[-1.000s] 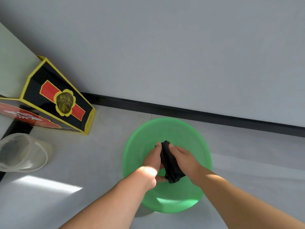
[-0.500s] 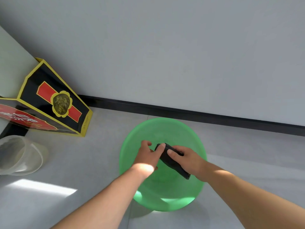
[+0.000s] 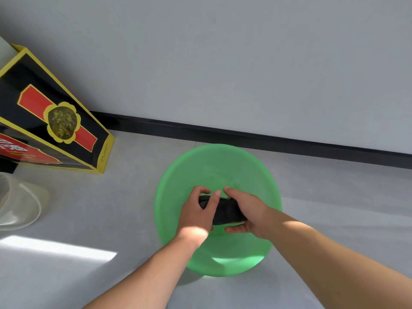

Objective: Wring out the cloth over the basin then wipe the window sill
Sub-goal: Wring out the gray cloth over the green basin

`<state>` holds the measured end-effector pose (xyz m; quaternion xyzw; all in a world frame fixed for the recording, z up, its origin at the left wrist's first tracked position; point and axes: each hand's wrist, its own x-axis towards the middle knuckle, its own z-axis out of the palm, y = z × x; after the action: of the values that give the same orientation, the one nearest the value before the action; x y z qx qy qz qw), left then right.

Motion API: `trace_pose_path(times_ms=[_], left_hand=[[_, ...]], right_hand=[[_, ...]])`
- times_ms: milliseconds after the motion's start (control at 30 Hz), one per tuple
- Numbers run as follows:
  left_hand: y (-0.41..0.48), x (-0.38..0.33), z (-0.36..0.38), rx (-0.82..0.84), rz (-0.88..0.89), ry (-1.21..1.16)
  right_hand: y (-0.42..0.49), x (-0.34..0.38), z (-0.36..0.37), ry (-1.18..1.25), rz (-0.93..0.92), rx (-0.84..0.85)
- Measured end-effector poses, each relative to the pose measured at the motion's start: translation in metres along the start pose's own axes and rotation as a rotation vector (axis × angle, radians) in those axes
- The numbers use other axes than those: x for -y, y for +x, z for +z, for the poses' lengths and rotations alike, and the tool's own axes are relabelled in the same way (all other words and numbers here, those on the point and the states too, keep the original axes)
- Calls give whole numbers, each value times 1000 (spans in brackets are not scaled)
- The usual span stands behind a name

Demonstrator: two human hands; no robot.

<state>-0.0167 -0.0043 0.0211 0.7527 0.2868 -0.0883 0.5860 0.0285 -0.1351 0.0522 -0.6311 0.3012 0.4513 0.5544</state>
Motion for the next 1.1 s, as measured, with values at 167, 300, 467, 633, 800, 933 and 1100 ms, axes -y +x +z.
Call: trace_pose_path(times_ms=[167,300,467,633,800,933,1100], left_hand=[[4,0,4,-84,20,63],[3,-4,8,-85,-63,101],[4,-10,9,-54,-154,133],[3,-13,14,-24,-259,115],[7,-16,12,60,-404,84],[1,-19,13,43,-166,-49],[-9,-7,3,122,388,178]], right_hand=[[10,-9,26,-31,-43,-133],[17,-8,30,-58,-170,-265],[21,-14,32,-136,-336,-346],[19,-22,28,-314,-559,-420],[19,-24,16,-522,-719,-395],[22,-5,3,-216,-465,-318],[18,16,-9,13,-3,-41]])
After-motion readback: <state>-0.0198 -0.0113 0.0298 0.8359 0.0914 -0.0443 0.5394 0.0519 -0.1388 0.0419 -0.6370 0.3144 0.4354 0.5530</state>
